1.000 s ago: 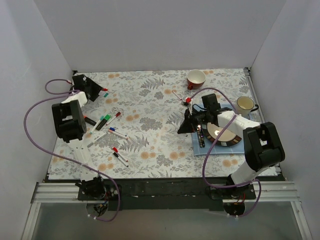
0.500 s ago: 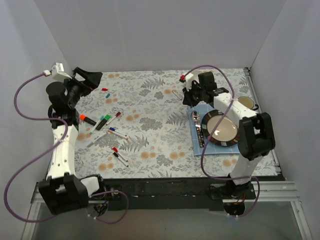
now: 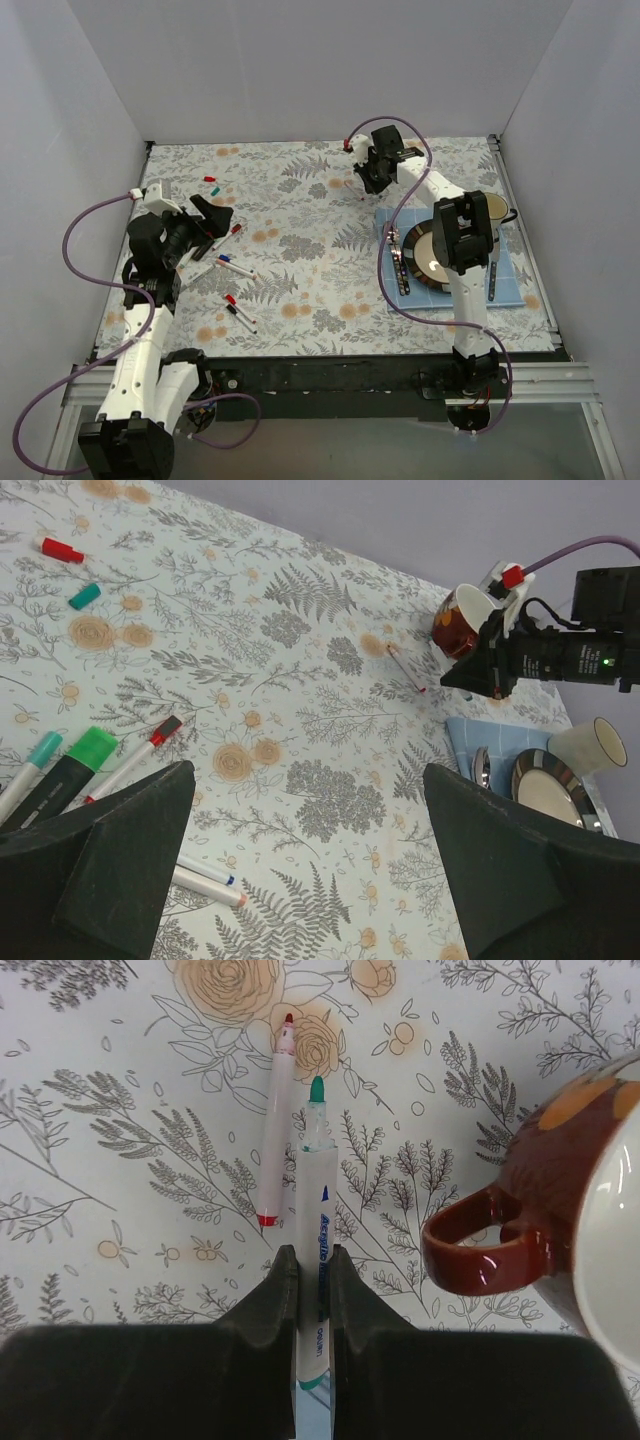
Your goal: Open the pen caps
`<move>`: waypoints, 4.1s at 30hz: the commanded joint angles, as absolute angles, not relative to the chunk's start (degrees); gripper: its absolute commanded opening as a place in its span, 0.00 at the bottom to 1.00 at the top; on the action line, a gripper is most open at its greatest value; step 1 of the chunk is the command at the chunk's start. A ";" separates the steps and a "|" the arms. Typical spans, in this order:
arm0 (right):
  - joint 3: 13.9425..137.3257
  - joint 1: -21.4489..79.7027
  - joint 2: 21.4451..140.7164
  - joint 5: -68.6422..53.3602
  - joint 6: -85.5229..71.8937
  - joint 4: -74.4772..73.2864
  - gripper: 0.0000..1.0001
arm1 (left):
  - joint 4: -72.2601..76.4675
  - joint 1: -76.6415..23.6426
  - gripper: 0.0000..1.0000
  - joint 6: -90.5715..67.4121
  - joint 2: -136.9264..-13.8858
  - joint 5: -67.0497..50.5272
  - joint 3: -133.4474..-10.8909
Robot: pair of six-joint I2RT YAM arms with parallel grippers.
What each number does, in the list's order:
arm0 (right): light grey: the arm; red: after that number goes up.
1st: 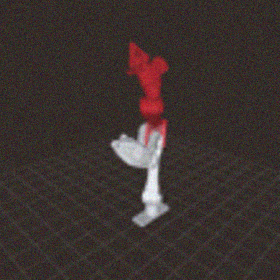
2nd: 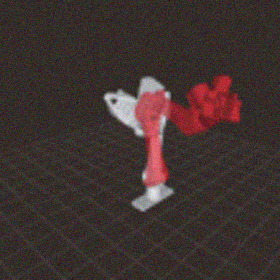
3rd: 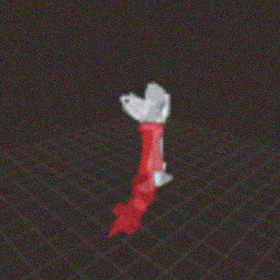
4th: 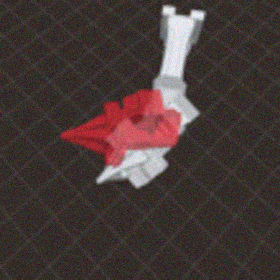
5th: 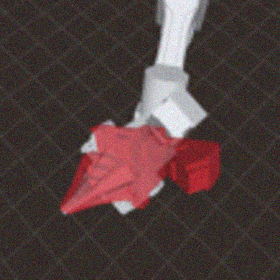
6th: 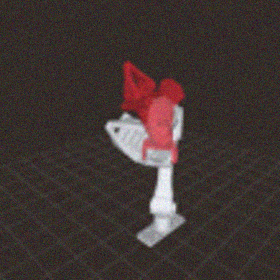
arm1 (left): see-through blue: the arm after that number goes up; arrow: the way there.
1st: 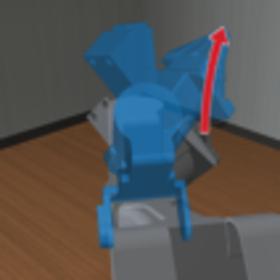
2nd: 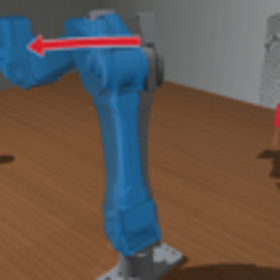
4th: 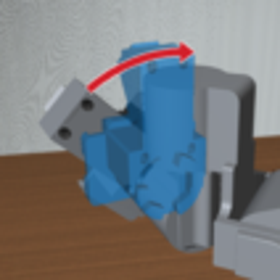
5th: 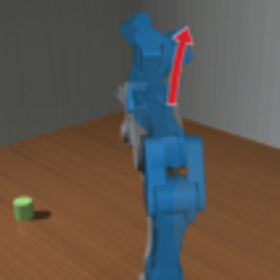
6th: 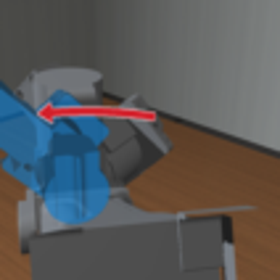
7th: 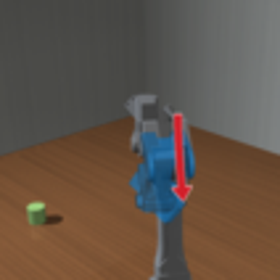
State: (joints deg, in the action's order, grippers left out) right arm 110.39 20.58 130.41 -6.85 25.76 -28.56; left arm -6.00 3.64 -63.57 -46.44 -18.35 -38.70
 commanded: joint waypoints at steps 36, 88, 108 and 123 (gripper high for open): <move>60.22 20.22 76.65 -41.04 26.37 -16.53 0.51 | -15.29 3.52 0.52 -85.60 -59.50 -19.69 -38.06; 56.16 19.69 75.85 -52.03 26.98 -17.93 0.50 | -35.68 -6.68 0.33 -27.24 -115.14 -3.60 -83.50; 55.37 19.69 76.46 -54.40 26.37 -17.32 0.50 | -18.49 -6.68 0.00 -42.15 -103.99 -16.77 -71.82; 42.57 20.92 79.72 -62.33 -2.07 14.51 0.82 | 51.20 -22.65 0.00 -98.52 -77.88 -11.65 -26.12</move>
